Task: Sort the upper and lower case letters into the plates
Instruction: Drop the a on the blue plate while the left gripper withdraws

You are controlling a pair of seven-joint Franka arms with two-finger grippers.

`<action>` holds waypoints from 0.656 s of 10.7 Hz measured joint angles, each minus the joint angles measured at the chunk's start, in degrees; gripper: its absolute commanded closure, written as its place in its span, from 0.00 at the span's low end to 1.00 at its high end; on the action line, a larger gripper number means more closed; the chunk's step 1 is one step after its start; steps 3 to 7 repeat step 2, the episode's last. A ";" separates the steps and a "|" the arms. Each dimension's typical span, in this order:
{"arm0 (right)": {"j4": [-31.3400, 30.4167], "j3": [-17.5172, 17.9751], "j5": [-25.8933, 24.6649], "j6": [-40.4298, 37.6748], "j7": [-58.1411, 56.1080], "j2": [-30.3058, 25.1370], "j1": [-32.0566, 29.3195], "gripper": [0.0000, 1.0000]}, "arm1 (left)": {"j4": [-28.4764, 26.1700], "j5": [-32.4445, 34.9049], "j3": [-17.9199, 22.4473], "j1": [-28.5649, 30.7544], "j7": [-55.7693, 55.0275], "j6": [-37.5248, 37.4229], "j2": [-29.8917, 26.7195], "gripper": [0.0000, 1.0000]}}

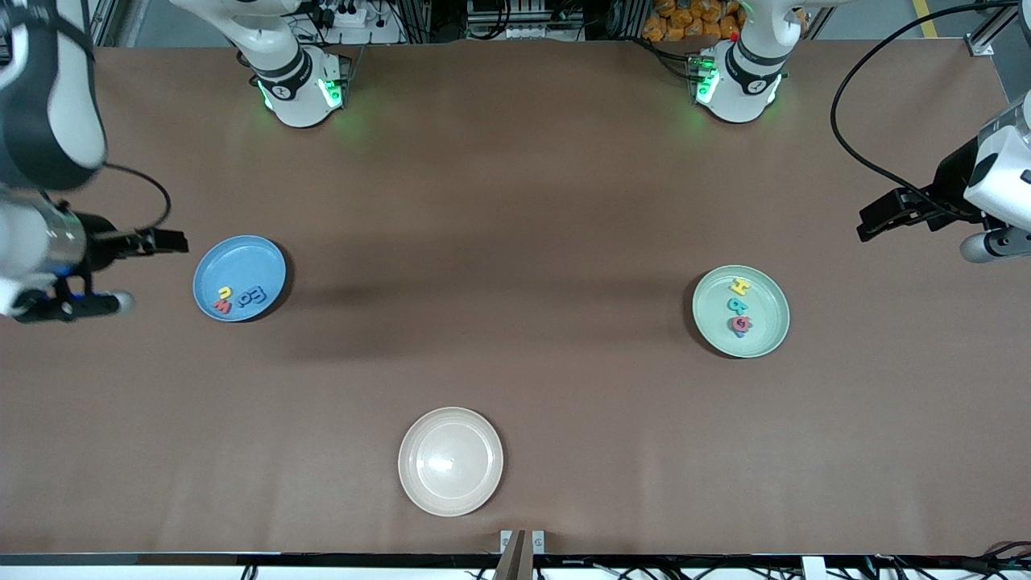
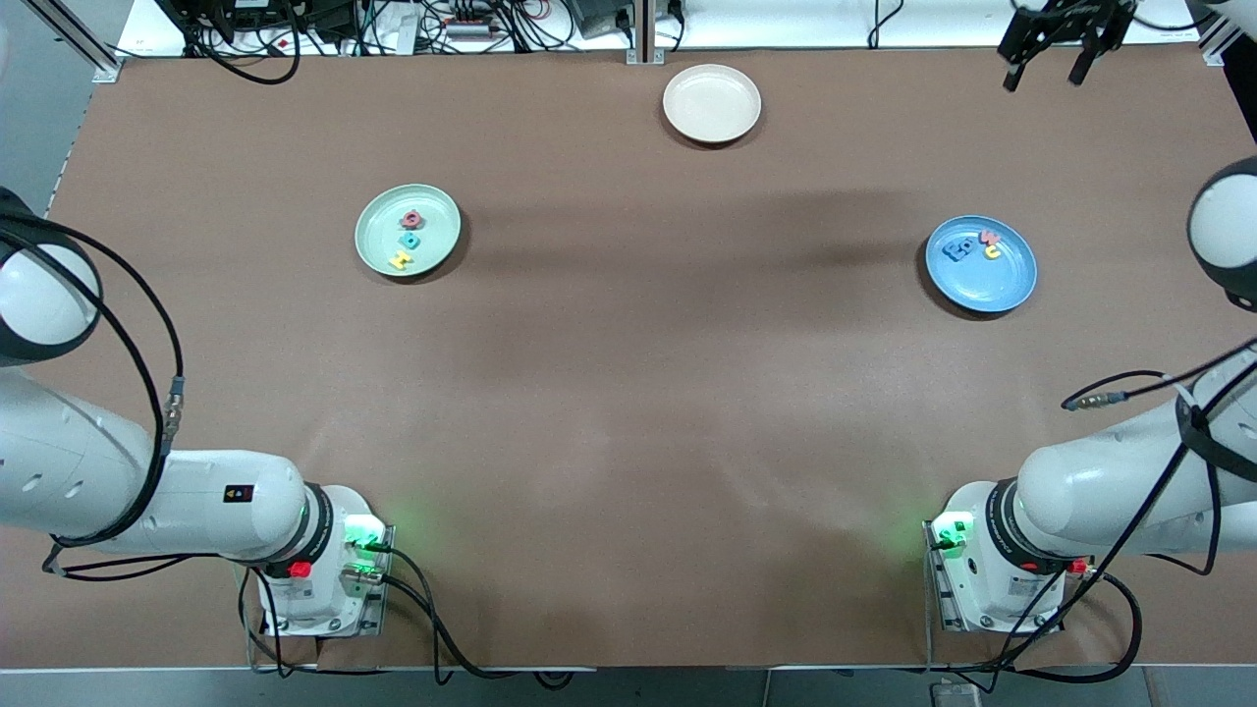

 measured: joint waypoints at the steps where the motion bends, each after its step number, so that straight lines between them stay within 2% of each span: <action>1: -0.04 0.47 0.02 -0.16 -0.04 -1.99 0.02 0.00 | 0.06 -0.04 0.00 0.00 0.00 0.00 0.05 0.00; 2: -0.07 0.91 0.04 -0.51 -0.07 -3.61 0.17 0.00 | 0.09 -0.05 0.01 0.00 0.00 0.00 0.09 0.00; 7: -0.07 0.91 0.04 -0.51 -0.07 -3.61 0.17 0.00 | 0.09 -0.05 0.01 0.00 0.00 0.00 0.09 0.00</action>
